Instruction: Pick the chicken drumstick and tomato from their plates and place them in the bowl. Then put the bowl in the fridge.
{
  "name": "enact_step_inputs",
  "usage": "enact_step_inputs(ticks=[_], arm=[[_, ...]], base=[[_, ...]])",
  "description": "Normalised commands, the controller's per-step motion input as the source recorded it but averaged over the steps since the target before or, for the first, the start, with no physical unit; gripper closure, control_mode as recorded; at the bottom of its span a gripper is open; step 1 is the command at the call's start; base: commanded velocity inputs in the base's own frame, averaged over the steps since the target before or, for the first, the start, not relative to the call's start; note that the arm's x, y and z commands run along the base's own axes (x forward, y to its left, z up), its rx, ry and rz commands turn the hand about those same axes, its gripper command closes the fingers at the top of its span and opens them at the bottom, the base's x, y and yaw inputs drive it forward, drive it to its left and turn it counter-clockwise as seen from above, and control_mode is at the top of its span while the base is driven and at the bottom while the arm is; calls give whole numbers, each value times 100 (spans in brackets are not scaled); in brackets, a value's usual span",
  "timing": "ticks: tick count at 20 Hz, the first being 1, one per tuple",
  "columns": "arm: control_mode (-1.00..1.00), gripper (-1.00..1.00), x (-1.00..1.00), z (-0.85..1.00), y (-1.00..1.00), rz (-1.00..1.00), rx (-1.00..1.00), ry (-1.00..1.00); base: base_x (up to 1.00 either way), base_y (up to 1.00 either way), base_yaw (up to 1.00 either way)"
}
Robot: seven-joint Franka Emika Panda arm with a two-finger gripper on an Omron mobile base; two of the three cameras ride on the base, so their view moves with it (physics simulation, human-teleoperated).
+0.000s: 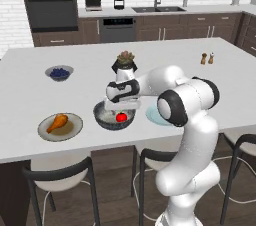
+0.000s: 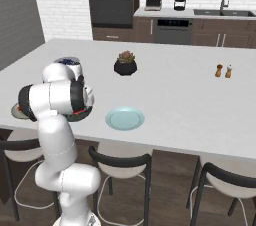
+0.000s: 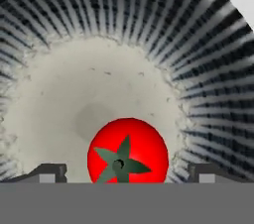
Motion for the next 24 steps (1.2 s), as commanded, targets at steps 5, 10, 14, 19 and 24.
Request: enact_step_inputs(ticks=[5, 10, 14, 19, 24], arm=[[-100, -100, -61, 49, 3, -2, 0, -17], [-100, -100, -78, 54, 21, -11, 4, -4], [-100, -100, -76, 51, 54, -24, 10, 0], [-100, -100, -68, 28, 18, -15, 3, 0], [-100, -100, -76, 33, -56, 0, 0, 0]], base=[[0, 0, 0], [0, 0, 0], [0, 0, 0], [0, 0, 0], [0, 0, 0]])
